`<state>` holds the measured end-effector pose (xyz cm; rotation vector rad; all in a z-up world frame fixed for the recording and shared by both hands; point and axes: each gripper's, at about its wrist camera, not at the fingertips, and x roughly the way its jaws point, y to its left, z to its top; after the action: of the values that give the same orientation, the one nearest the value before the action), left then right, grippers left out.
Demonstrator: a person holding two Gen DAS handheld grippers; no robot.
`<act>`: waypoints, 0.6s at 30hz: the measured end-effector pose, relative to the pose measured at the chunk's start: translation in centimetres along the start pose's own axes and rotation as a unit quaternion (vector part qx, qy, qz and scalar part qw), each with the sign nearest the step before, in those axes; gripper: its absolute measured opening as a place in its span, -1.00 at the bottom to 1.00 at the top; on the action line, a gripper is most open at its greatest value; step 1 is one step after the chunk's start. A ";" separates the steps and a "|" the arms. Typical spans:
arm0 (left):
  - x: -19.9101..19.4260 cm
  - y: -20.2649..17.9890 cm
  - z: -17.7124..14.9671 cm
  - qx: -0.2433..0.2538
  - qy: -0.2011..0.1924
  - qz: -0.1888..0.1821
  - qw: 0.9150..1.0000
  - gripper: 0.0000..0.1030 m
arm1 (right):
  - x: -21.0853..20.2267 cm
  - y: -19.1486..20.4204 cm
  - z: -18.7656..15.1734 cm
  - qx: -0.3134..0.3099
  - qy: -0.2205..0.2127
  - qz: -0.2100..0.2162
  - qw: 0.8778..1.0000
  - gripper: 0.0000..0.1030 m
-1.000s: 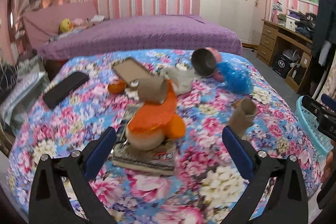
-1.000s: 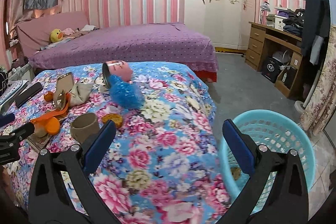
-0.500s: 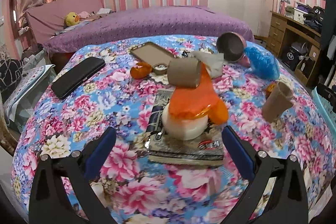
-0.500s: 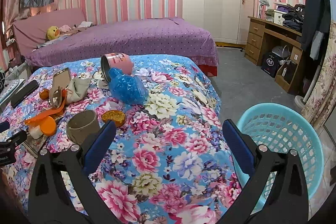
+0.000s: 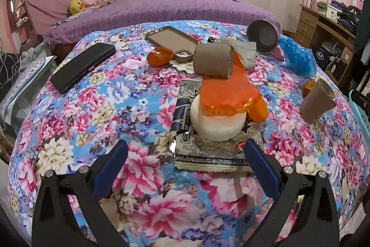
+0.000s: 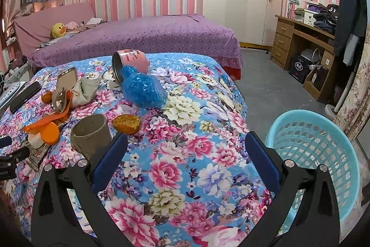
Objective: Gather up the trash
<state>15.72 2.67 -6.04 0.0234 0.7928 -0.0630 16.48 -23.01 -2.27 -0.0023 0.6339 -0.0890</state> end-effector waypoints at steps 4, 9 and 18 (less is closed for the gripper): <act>0.6 -0.6 0.6 0.004 0.001 -0.005 1.000 0.90 | 0.2 -0.1 -0.1 0.001 0.003 0.002 1.000 0.91; 2.0 -1.4 1.6 0.002 0.011 -0.027 1.000 0.69 | 0.5 0.0 -0.4 -0.004 0.010 0.002 1.000 0.91; 2.8 -0.7 2.0 -0.029 0.017 -0.073 0.997 0.16 | 1.1 1.3 -0.7 -0.024 0.022 0.013 0.999 0.91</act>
<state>19.08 1.76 -6.65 -0.0895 0.8294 -0.1781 17.02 -21.75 -3.55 -0.0389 0.6794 -0.0495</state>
